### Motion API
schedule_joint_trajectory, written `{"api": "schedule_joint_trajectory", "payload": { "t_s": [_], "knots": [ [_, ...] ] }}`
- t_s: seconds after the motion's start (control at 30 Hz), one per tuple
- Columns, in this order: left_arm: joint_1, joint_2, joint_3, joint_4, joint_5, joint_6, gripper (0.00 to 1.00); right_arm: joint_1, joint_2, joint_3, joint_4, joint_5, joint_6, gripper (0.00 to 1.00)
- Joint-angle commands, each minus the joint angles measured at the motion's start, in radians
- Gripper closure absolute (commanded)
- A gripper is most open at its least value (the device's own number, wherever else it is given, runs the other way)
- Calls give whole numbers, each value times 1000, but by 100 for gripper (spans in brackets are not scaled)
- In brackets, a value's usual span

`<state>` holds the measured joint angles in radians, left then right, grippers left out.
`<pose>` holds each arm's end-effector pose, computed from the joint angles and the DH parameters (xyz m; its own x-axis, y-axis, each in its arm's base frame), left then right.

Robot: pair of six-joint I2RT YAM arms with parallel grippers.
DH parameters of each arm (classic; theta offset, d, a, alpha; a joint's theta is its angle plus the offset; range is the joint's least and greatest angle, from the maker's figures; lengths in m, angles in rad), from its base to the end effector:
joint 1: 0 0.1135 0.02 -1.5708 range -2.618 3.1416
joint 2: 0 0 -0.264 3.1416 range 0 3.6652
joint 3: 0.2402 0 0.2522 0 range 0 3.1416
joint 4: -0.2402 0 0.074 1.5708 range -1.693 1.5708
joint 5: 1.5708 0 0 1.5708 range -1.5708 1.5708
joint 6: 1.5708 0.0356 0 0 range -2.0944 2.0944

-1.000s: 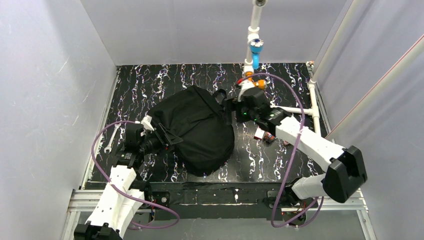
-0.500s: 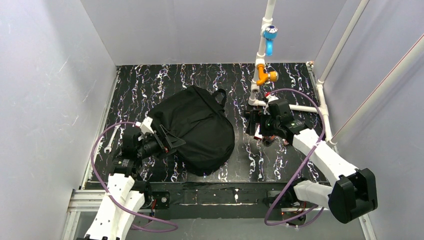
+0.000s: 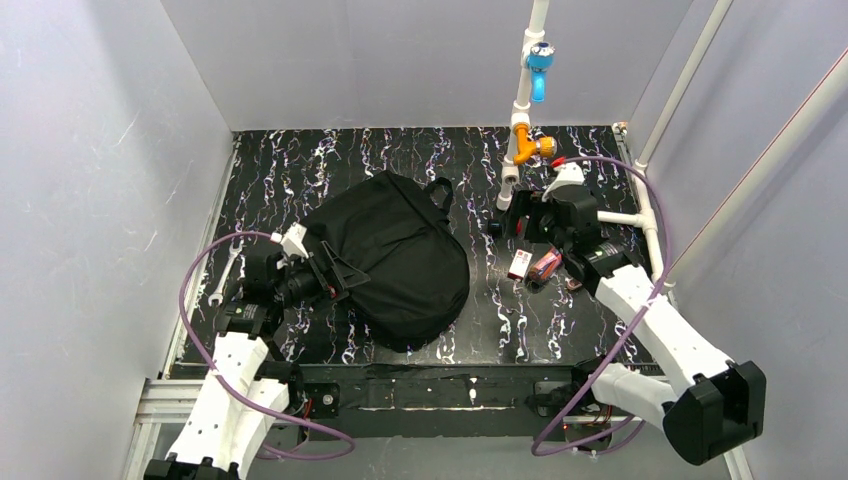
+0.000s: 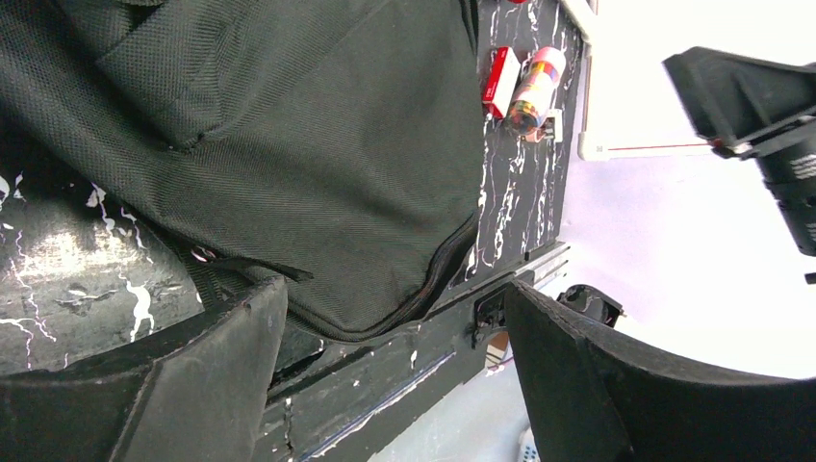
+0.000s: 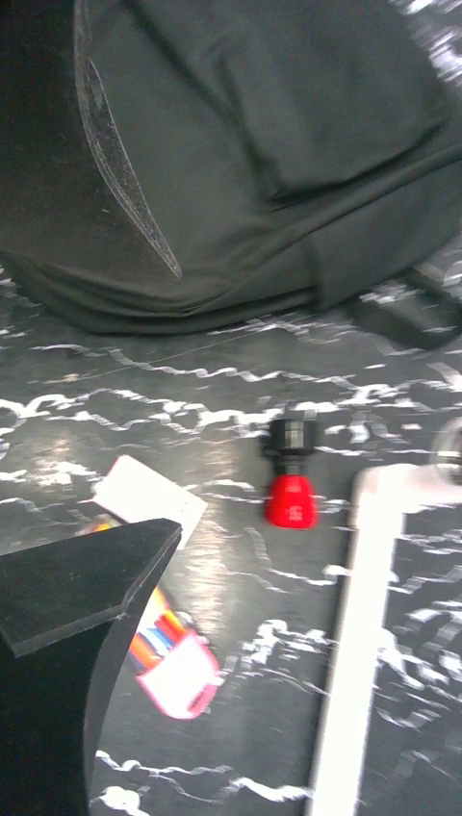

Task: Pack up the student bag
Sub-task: Unzip the student bag at the center of the board.

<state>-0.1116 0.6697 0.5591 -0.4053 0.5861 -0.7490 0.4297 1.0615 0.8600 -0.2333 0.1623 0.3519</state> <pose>0.1501 -0.0366 0.2588 -0.7478 -0.4870 -0.4513 0.0843 0.6045 -0.7921 0.2226 0.0957 0.3078 -0.4552 0.1656 -0.8748 -0.1289 0.9600 0.2487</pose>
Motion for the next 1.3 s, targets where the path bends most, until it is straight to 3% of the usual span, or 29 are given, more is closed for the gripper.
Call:
{"api": "schedule_joint_trajectory", "payload": {
  "t_s": [0.0,0.17,0.27,0.53,0.8,1.0,1.17,1.27],
  "knots": [
    [-2,-15,26,-11,6,44,18,-8,-160,-75,212,10,69,2],
    [-2,46,18,10,43,41,18,-13,-135,-5,311,19,148,2],
    [-3,45,3,39,50,23,18,-14,-51,90,184,-2,197,2],
    [-2,19,15,21,59,32,13,-14,-128,-8,186,-4,228,1],
    [-2,0,39,-1,57,31,11,-14,-197,13,161,-12,276,2],
    [-2,-24,25,-3,60,20,10,-14,-142,146,2,150,425,2],
    [-2,-31,56,-11,63,32,7,-14,-105,161,41,145,411,2],
    [-2,-26,110,-39,58,72,7,-14,-124,129,90,67,343,2]
  ]
}}
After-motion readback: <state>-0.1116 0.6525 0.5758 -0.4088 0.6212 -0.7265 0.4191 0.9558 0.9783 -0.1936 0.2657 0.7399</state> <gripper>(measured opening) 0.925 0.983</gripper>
